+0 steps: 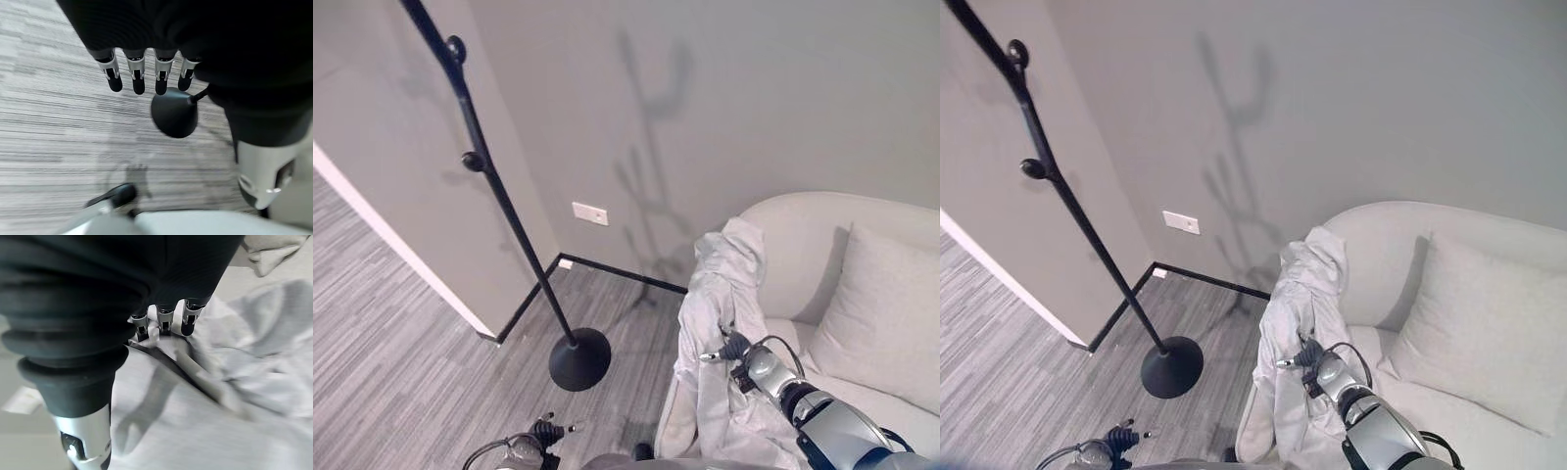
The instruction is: Hang the clothes on the sofa on the clothes rack.
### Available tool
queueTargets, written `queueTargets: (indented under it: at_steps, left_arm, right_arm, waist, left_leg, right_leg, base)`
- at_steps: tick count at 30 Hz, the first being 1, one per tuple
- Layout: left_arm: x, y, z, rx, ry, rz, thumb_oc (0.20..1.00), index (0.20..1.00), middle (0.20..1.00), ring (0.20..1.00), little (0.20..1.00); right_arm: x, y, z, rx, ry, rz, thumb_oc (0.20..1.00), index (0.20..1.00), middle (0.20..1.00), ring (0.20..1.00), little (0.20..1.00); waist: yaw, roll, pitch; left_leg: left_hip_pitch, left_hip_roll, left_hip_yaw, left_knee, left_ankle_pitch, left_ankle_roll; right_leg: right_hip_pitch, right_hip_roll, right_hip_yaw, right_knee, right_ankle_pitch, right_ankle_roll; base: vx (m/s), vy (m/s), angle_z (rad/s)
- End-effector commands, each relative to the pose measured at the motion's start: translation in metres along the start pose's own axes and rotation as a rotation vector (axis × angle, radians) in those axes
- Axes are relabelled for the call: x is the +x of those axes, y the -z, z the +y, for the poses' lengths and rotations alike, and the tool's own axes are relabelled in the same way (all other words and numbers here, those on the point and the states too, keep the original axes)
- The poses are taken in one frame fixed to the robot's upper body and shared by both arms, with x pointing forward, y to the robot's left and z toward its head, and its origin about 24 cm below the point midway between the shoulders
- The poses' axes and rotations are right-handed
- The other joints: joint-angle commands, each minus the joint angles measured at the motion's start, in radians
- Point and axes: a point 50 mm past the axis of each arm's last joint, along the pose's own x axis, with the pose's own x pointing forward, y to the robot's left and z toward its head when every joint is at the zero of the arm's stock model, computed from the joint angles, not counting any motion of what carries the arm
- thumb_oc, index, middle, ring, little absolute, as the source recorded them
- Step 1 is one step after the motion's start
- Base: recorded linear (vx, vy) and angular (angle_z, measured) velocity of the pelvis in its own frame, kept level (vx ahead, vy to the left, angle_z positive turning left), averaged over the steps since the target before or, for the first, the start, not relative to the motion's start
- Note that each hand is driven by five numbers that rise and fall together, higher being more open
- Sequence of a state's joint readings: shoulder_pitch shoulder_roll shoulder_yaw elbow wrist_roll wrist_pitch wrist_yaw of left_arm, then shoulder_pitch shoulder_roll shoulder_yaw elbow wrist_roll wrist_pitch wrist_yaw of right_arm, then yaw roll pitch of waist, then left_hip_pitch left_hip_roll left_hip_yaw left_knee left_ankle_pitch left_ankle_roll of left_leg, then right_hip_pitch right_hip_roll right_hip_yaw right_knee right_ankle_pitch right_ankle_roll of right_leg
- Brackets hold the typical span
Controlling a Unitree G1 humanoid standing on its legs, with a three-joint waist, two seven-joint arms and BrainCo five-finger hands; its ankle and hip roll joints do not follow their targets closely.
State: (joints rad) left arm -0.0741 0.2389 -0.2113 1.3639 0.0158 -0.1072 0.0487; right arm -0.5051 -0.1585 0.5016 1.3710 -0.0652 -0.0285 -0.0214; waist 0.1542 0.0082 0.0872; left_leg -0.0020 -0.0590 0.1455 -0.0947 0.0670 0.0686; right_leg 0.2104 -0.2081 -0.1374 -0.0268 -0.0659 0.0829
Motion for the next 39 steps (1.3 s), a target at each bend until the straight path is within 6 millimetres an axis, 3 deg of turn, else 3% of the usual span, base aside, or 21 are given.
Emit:
queueTargets:
  at_steps: [1,2,5,7,8,12,13,21,27,28,29,30,33,35,36,37,39]
  left_arm:
    - [0.003,-0.021,-0.010,0.078,0.023,-0.038,1.000,1.000,1.000,1.000,1.000]
    - [0.003,-0.020,-0.008,0.093,0.017,-0.032,1.000,1.000,1.000,1.000,1.000]
    - [0.003,-0.018,-0.002,0.098,-0.004,-0.014,1.000,1.000,1.000,1.000,1.000]
    - [0.004,-0.021,0.000,0.105,-0.010,-0.019,1.000,1.000,1.000,1.000,1.000]
    - [0.005,-0.036,0.000,0.144,-0.014,-0.064,1.000,1.000,1.000,1.000,1.000]
    - [0.005,-0.063,-0.004,0.185,-0.006,-0.166,1.000,1.000,1.000,1.000,1.000]
    - [0.005,-0.072,-0.003,0.201,-0.009,-0.204,1.000,1.000,1.000,1.000,1.000]
    - [0.005,-0.080,0.007,0.242,-0.040,-0.234,1.000,1.000,1.000,1.000,1.000]
    - [0.005,-0.076,0.007,0.220,-0.051,-0.213,1.000,1.000,1.000,1.000,1.000]
    - [0.006,-0.076,0.003,0.201,-0.048,-0.201,1.000,1.000,1.000,1.000,1.000]
    - [0.006,-0.076,0.003,0.201,-0.048,-0.201,1.000,1.000,1.000,1.000,1.000]
    - [0.006,-0.074,-0.001,0.194,-0.044,-0.188,1.000,1.000,1.000,1.000,1.000]
    - [0.006,-0.063,-0.004,0.187,-0.034,-0.152,1.000,1.000,1.000,1.000,1.000]
    - [0.006,-0.054,-0.002,0.164,-0.037,-0.126,1.000,1.000,1.000,1.000,1.000]
    - [0.006,-0.054,-0.002,0.164,-0.037,-0.125,1.000,1.000,1.000,1.000,1.000]
    - [0.005,-0.043,-0.003,0.133,-0.035,-0.099,1.000,1.000,1.000,1.000,1.000]
    - [0.004,-0.033,-0.004,0.117,-0.030,-0.074,1.000,1.000,1.000,1.000,1.000]
  right_arm:
    - [0.002,-0.037,0.021,0.008,-0.081,-0.039,0.928,0.928,0.928,0.928,0.928]
    - [0.002,-0.040,0.027,0.017,-0.095,-0.041,1.000,1.000,1.000,1.000,1.000]
    - [0.000,-0.050,0.047,0.055,-0.150,-0.059,1.000,1.000,1.000,1.000,1.000]
    - [0.000,-0.052,0.050,0.061,-0.161,-0.064,1.000,1.000,1.000,1.000,1.000]
    - [0.000,-0.063,0.045,0.070,-0.147,-0.085,1.000,1.000,1.000,1.000,1.000]
    - [0.002,-0.081,0.011,0.195,-0.053,-0.092,1.000,1.000,1.000,1.000,1.000]
    - [0.001,-0.088,-0.001,0.258,-0.033,-0.109,0.200,0.200,0.200,0.200,0.200]
    - [0.001,-0.091,-0.020,0.269,0.002,-0.146,0.200,0.200,0.200,0.200,0.200]
    - [0.002,-0.081,-0.022,0.374,0.018,-0.127,0.200,0.200,0.200,0.200,0.200]
    - [0.002,-0.073,-0.020,0.523,0.023,-0.118,0.200,0.200,0.200,0.200,0.200]
    - [0.002,-0.073,-0.020,0.524,0.023,-0.118,0.200,0.200,0.200,0.200,0.200]
    - [0.002,-0.071,-0.017,0.751,0.018,-0.153,0.200,0.200,0.200,0.200,0.200]
    - [-0.004,-0.075,-0.006,1.021,-0.033,-0.272,0.200,0.200,0.200,0.200,0.200]
    - [-0.017,-0.081,-0.001,1.191,-0.092,-0.412,0.200,0.200,0.200,0.200,0.200]
    - [-0.017,-0.081,0.000,1.191,-0.092,-0.411,0.200,0.200,0.200,0.200,0.200]
    - [-0.033,-0.081,-0.001,1.349,-0.129,-0.547,0.200,0.200,0.200,0.200,0.200]
    - [-0.041,-0.081,0.006,1.477,-0.184,-0.615,0.200,0.200,0.200,0.200,0.200]
  waist:
    - [0.069,0.056,0.079]
    - [0.071,0.054,0.087]
    - [0.086,0.049,0.105]
    - [0.093,0.051,0.114]
    - [0.110,0.073,0.151]
    - [0.141,0.144,0.242]
    - [0.153,0.166,0.280]
    - [0.174,0.186,0.358]
    - [0.161,0.175,0.375]
    - [0.147,0.165,0.371]
    - [0.147,0.165,0.371]
    - [0.124,0.149,0.358]
    - [0.089,0.119,0.330]
    - [0.061,0.089,0.307]
    - [0.061,0.089,0.306]
    - [0.036,0.056,0.272]
    - [0.023,0.038,0.223]
  left_leg:
    - [-0.061,0.062,-0.043,0.007,-0.023,-0.126]
    - [-0.066,0.062,-0.042,0.007,-0.021,-0.127]
    - [-0.075,0.061,-0.045,0.007,-0.019,-0.128]
    - [-0.082,0.062,-0.046,0.007,-0.016,-0.130]
    - [-0.100,0.065,-0.048,0.007,-0.004,-0.132]
    - [-0.135,0.073,-0.050,0.007,0.016,-0.137]
    - [-0.152,0.076,-0.048,0.007,0.025,-0.139]
    - [-0.181,0.071,-0.045,0.007,0.028,-0.145]
    - [-0.173,0.072,-0.042,0.007,0.019,-0.149]
    - [-0.165,0.073,-0.041,0.007,0.013,-0.151]
    - [-0.164,0.073,-0.041,0.007,0.013,-0.151]
    - [-0.147,0.073,-0.039,0.007,0.003,-0.153]
    - [-0.137,0.077,-0.032,0.007,-0.005,-0.155]
    - [-0.124,0.075,-0.026,0.007,-0.013,-0.154]
    - [-0.126,0.076,-0.026,0.007,-0.013,-0.154]
    - [-0.110,0.071,-0.022,0.007,-0.026,-0.152]
    - [-0.105,0.069,-0.024,0.007,-0.034,-0.148]
  right_leg:
    - [-0.015,0.020,0.012,-0.012,0.151,-0.038]
    - [-0.010,0.021,0.016,-0.018,0.150,-0.039]
    - [0.001,0.020,0.018,-0.023,0.153,-0.040]
    - [-0.001,0.019,0.019,-0.019,0.153,-0.039]
    - [-0.013,0.019,0.021,-0.009,0.148,-0.039]
    - [-0.038,0.018,0.021,-0.002,0.140,-0.044]
    - [-0.045,0.019,0.022,-0.005,0.139,-0.046]
    - [-0.045,0.010,0.024,-0.005,0.134,-0.053]
    - [-0.032,0.003,0.023,-0.009,0.132,-0.053]
    - [-0.028,-0.001,0.023,-0.009,0.134,-0.052]
    - [-0.027,-0.001,0.023,-0.009,0.133,-0.052]
    - [-0.019,-0.009,0.022,-0.010,0.133,-0.050]
    - [-0.022,-0.013,0.025,-0.007,0.136,-0.046]
    - [-0.025,-0.012,0.032,-0.007,0.135,-0.045]
    - [-0.026,-0.011,0.032,-0.007,0.135,-0.045]
    - [-0.027,-0.008,0.038,-0.007,0.130,-0.045]
    - [-0.038,-0.002,0.038,-0.009,0.131,-0.048]
  base:
    - [-0.05,-0.015,0.32]
    - [-0.06,-0.022,0.40]
    - [-0.02,-0.020,0.18]
    - [-0.05,0.014,0.00]
    - [-0.12,0.041,0.01]
    - [-0.17,0.061,0.11]
    - [-0.16,0.062,0.02]
    - [-0.02,0.022,0.03]
    - [0.02,0.002,0.05]
    - [0.03,0.003,0.04]
    - [0.06,0.014,0.03]
    - [0.04,0.012,0.00]
    - [0.05,-0.010,-0.02]
    - [0.02,-0.035,-0.11]
    - [0.05,-0.064,-0.15]
    - [0.05,-0.066,-0.24]
    - [0.07,-0.069,-0.19]
